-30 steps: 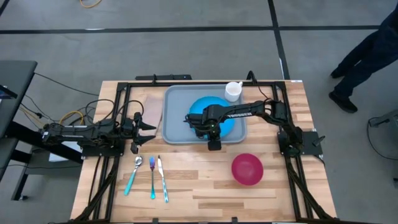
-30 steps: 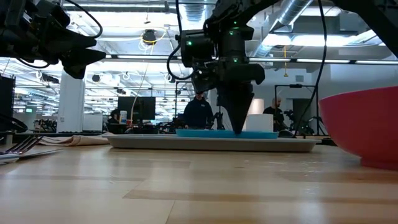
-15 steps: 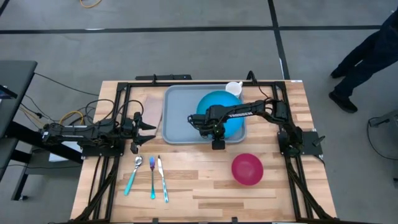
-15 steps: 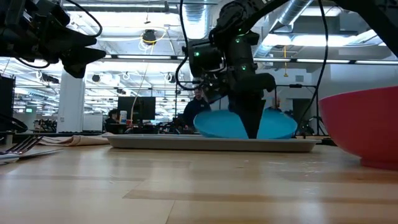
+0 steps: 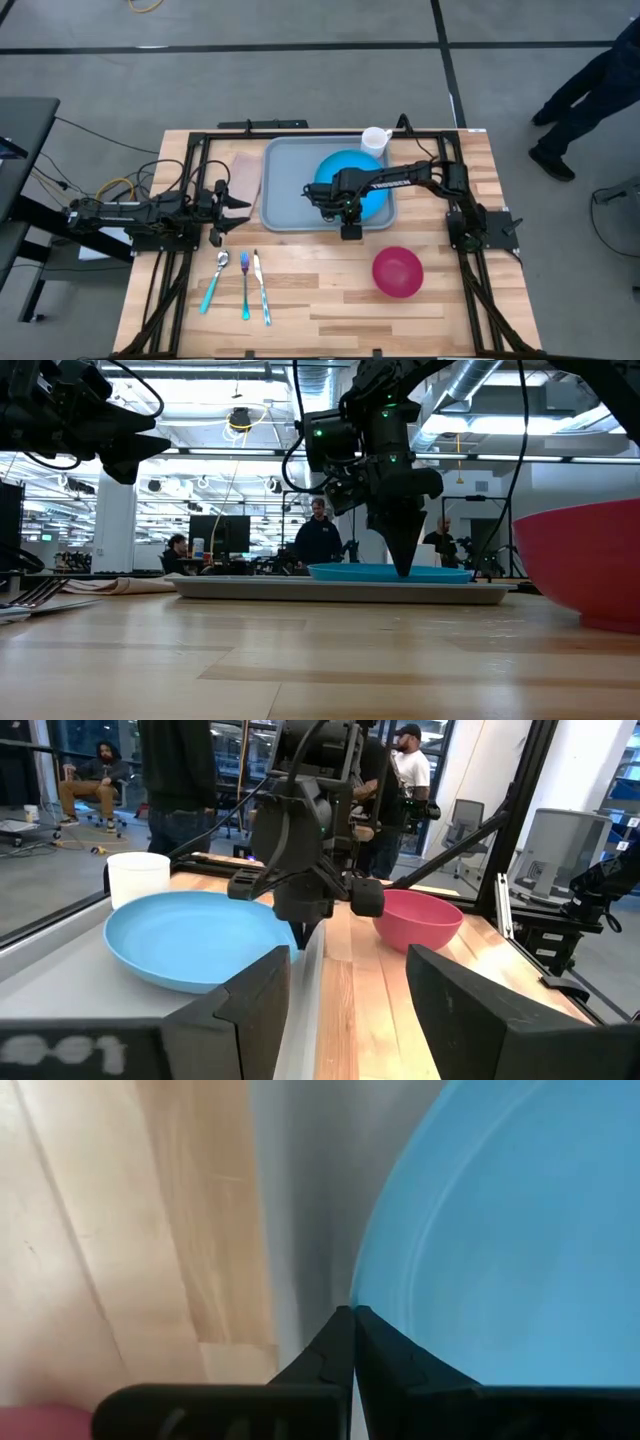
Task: Set up tray
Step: Put the plate on the serving tray to the bottom of the mug, then put the bowl on the plate on the serving tray
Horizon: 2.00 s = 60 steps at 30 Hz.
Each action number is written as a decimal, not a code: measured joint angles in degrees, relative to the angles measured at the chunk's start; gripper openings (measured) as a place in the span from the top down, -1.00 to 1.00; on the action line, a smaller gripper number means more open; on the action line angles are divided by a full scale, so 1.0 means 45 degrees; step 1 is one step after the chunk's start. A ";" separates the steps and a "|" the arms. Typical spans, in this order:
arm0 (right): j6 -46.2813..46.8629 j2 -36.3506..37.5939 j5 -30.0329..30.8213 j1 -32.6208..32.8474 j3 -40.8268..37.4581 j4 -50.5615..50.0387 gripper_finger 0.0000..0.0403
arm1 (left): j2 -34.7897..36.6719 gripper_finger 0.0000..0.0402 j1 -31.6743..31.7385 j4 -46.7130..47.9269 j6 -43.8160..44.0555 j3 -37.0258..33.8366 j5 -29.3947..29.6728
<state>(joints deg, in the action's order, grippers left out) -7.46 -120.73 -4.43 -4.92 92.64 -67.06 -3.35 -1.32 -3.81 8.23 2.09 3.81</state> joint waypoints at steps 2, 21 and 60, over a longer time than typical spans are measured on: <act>0.0005 0.0000 -0.0015 0.0114 0.0000 -0.0003 1.00 | -0.0001 0.06 0.0003 0.0000 0.0000 0.0000 0.0000; 0.0390 0.0000 0.0015 0.0231 0.0005 0.0012 0.63 | 0.0002 0.06 0.0000 -0.0008 0.0005 0.0000 0.0000; 1.0774 0.8399 0.0245 0.4289 -0.5416 0.2122 0.37 | 0.0002 0.06 0.0001 -0.0066 0.0160 0.0000 0.0000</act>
<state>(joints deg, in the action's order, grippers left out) 41.02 -82.93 -3.32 14.38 68.27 -57.50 -3.34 -1.32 -4.11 8.95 2.09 3.81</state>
